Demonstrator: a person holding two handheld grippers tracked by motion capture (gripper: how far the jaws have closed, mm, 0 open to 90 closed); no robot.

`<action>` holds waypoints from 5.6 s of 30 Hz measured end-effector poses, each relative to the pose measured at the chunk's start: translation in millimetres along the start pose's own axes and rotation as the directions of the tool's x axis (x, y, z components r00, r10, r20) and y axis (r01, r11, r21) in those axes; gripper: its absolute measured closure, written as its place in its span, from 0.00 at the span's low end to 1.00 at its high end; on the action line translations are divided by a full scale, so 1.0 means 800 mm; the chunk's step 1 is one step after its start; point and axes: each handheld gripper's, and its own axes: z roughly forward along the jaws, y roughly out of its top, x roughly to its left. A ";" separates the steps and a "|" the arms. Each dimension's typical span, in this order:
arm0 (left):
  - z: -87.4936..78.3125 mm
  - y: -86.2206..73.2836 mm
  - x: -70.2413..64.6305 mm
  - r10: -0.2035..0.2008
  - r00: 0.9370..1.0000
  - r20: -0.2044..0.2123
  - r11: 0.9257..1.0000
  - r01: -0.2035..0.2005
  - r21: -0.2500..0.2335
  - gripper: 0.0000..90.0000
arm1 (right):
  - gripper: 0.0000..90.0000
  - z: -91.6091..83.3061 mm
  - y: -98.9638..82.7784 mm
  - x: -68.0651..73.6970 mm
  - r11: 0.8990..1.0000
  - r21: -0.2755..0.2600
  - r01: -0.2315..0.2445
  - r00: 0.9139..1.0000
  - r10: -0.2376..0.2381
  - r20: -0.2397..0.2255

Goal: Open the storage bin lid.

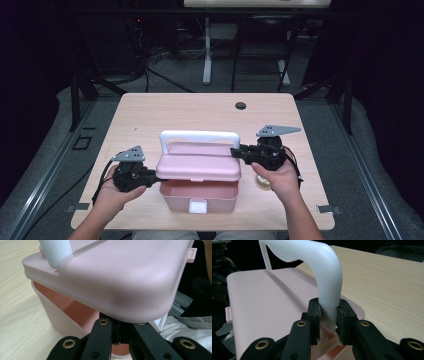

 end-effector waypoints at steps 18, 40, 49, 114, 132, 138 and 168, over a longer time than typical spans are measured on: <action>-0.003 0.007 -0.004 0.018 1.000 -0.005 1.000 -0.018 0.002 1.00 | 0.78 -0.003 -0.001 -0.004 1.000 -0.017 -0.023 1.000 0.024 0.011; -0.018 0.051 0.002 0.013 0.999 -0.034 0.999 -0.015 -0.046 1.00 | 0.86 -0.044 -0.025 -0.006 0.998 -0.051 -0.024 0.992 0.030 0.126; -0.021 0.065 0.009 0.004 0.999 -0.044 0.999 -0.007 -0.054 1.00 | 0.87 -0.034 -0.046 -0.003 0.999 -0.037 -0.013 0.992 0.018 0.123; -0.019 0.115 0.046 -0.063 0.995 -0.075 0.994 0.055 -0.099 0.99 | 0.99 0.037 -0.092 0.026 0.992 0.093 0.090 0.996 -0.088 -0.025; -0.017 0.121 0.050 -0.070 0.994 -0.080 0.993 0.061 -0.102 0.99 | 1.00 0.043 -0.094 0.024 0.990 0.108 0.086 0.996 -0.081 -0.049; -0.017 0.124 0.050 -0.067 0.994 -0.083 0.993 0.059 -0.101 0.99 | 1.00 0.043 -0.094 0.024 0.991 0.108 0.083 0.996 -0.078 -0.053; -0.011 0.117 0.079 -0.116 0.982 -0.146 0.988 0.099 -0.115 0.94 | 1.00 0.043 -0.095 0.023 0.992 0.101 0.075 0.996 -0.070 -0.054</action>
